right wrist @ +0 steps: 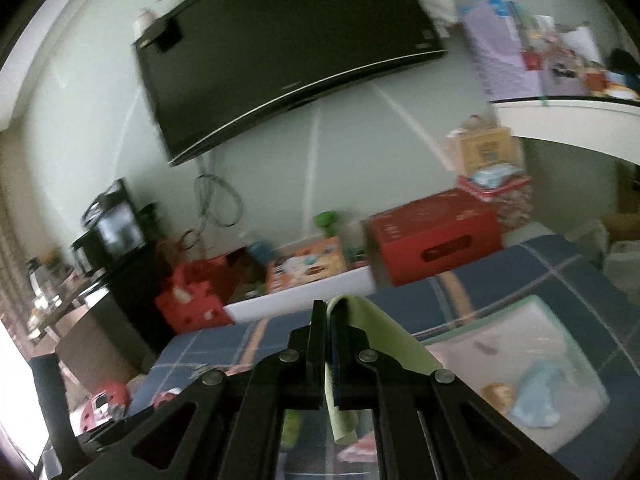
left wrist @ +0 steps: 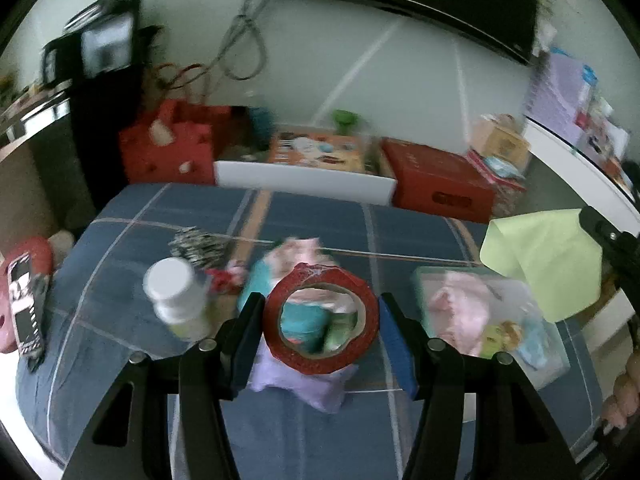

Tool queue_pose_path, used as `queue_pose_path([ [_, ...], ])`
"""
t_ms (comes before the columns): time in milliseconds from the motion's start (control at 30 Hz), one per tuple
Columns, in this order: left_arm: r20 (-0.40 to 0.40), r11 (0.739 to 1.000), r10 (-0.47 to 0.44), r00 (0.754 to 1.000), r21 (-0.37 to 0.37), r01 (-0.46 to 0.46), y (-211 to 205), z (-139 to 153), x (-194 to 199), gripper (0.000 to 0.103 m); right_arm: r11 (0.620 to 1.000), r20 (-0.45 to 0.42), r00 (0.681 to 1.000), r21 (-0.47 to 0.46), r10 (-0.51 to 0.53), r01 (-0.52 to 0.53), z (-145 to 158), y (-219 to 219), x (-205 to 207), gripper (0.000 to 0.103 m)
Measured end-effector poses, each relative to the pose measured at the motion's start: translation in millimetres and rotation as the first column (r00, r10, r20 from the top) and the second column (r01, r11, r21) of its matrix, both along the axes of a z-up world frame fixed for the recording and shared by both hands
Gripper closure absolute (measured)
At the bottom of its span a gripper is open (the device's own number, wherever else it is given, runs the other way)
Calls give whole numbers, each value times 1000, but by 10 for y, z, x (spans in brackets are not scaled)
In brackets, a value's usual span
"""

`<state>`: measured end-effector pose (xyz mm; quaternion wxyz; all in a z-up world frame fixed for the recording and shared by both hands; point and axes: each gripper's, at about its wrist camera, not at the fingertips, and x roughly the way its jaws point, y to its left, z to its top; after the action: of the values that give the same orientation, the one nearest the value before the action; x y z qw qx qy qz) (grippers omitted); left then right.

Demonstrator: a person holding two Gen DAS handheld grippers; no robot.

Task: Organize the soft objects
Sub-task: 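Carry the tape roll and cloth into the white tray and release both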

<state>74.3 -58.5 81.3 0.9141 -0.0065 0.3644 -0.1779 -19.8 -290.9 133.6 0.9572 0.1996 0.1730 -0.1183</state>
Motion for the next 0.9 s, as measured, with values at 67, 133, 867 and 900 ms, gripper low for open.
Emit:
queue_pose_path([
  [67,4,999,-43,999,6,43,-171,2,-9,44,998,-11,998,-3,-64,64,-12,-167,-76,101],
  [133,10,996,-83,996,18,83,-347,-2,-16,44,994,-16,994,-5,-110,110,-20,-296,-144,101],
  [867,-56,905,-410,910,97,413,-1861,-689,-215,44,933,-233,907,-4,-350,359,-726,-1295,-157,101],
  [900,-64,906,-407,911,101,412,-1875,-730,-195,44,934,-241,906,-7,-349,358,-760,-1300,-134,101],
])
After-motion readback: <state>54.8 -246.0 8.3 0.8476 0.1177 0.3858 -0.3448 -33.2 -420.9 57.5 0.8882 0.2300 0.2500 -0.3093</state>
